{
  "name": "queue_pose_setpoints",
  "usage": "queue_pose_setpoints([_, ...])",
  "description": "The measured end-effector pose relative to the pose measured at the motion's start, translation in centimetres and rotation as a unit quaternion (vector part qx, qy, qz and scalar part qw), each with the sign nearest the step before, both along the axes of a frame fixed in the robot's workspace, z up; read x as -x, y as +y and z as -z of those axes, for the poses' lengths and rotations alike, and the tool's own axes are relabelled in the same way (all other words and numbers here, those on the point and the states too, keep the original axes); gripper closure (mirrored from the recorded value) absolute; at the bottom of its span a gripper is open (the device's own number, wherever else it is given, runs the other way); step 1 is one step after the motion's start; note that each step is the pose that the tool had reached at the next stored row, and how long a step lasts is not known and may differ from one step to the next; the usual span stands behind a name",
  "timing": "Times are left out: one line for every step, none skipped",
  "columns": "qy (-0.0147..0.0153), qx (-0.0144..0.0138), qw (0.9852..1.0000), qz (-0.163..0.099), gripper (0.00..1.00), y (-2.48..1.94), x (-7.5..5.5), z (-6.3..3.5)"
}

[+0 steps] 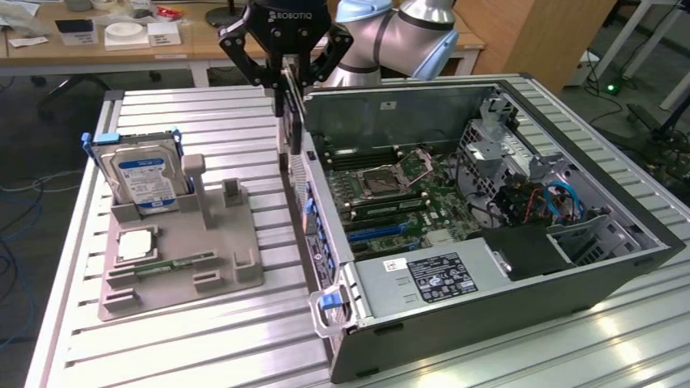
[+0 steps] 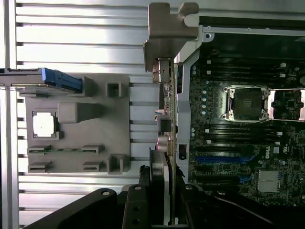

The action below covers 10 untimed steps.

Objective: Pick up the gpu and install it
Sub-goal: 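Pick up the gpu and move the gpu toward the slot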

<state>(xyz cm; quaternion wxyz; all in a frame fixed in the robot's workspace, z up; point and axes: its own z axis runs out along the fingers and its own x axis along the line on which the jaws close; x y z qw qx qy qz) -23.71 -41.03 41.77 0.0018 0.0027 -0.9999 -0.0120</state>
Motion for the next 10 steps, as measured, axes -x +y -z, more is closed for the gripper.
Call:
queue_pose_setpoints([0.0, 0.0, 1.0, 0.0, 0.72, 0.0, -0.07, 0.0])
queue_pose_setpoints([0.0, 0.0, 1.0, 0.0, 0.72, 0.0, -0.13, 0.0])
queue_pose_setpoints([0.0, 0.0, 1.0, 0.0, 0.72, 0.0, -0.19, 0.0])
queue_pose_setpoints([0.0, 0.0, 1.0, 0.0, 0.72, 0.0, -0.26, 0.0])
queue_pose_setpoints([0.0, 0.0, 1.0, 0.0, 0.72, 0.0, -0.32, 0.0])
queue_pose_setpoints([0.0, 0.0, 1.0, 0.0, 0.72, 0.0, -0.39, 0.0])
queue_pose_setpoints([0.0, 0.0, 1.0, 0.0, 0.72, 0.0, -0.46, 0.0])
queue_pose_setpoints([0.0, 0.0, 1.0, 0.0, 0.72, 0.0, -0.54, 0.0])
queue_pose_setpoints([0.0, 0.0, 1.0, 0.0, 0.72, 0.0, -0.63, 0.0])
queue_pose_setpoints([0.0, 0.0, 1.0, 0.0, 0.72, 0.0, -0.72, 0.0])
